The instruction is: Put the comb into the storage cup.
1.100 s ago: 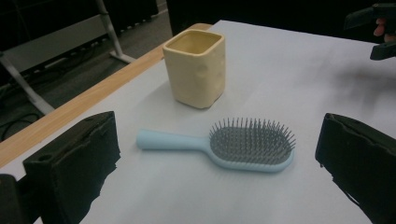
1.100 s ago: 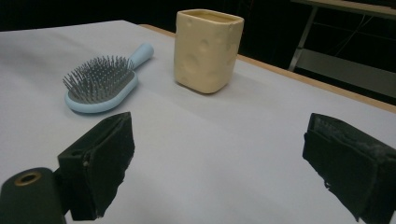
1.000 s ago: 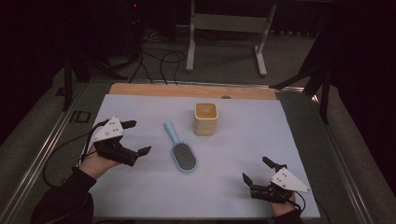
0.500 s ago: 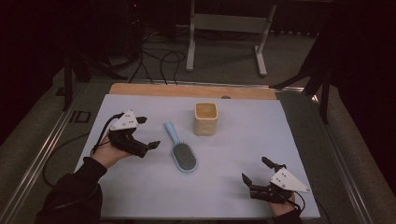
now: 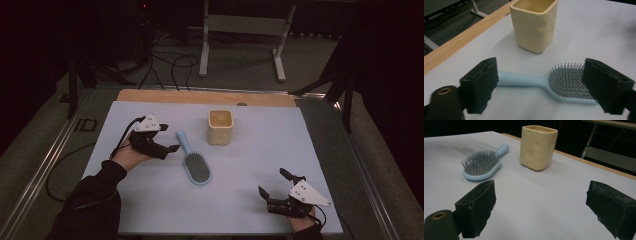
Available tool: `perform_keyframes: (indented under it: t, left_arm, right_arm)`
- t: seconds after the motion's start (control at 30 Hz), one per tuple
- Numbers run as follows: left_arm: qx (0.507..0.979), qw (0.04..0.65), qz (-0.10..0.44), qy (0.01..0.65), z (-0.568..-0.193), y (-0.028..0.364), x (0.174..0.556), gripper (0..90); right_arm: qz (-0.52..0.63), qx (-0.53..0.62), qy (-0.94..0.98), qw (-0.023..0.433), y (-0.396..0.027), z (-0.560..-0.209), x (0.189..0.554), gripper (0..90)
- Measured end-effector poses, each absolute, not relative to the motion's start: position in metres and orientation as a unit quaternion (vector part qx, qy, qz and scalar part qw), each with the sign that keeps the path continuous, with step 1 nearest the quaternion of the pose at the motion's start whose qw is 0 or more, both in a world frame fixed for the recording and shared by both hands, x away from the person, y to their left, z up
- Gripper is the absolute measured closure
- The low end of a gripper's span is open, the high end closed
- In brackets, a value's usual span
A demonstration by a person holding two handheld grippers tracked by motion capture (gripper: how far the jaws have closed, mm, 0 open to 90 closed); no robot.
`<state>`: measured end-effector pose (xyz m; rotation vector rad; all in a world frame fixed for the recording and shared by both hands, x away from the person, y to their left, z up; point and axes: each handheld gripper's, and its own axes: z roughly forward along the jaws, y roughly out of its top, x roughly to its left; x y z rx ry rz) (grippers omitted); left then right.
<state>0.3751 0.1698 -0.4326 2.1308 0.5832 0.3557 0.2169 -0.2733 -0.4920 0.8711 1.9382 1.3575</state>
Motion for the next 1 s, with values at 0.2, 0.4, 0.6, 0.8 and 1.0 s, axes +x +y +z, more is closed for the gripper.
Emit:
perform_keyframes:
  t: [0.2,0.4,0.6,0.8,1.0]
  left_arm:
    - [0.863,0.424,0.137,0.237,-0.442,0.161,0.387,27.4]
    - [0.868,0.413,0.129,0.245,-0.451,0.153,0.399,37.5]
    - [0.871,0.401,0.134,0.250,-0.457,0.146,0.407,52.2]
    - [0.875,0.383,0.140,0.263,-0.464,0.142,0.421,64.5]
    - [0.870,0.378,0.141,0.282,-0.473,0.138,0.435,76.2]
  right_arm:
    - [0.513,0.328,0.732,0.305,-0.273,-0.492,0.217,9.1]
    - [0.514,0.327,0.733,0.302,-0.273,-0.492,0.217,9.1]
    - [0.514,0.328,0.734,0.299,-0.273,-0.492,0.217,9.1]
    - [0.515,0.328,0.734,0.298,-0.273,-0.493,0.217,9.1]
    - [0.516,0.327,0.734,0.296,-0.272,-0.493,0.216,9.1]
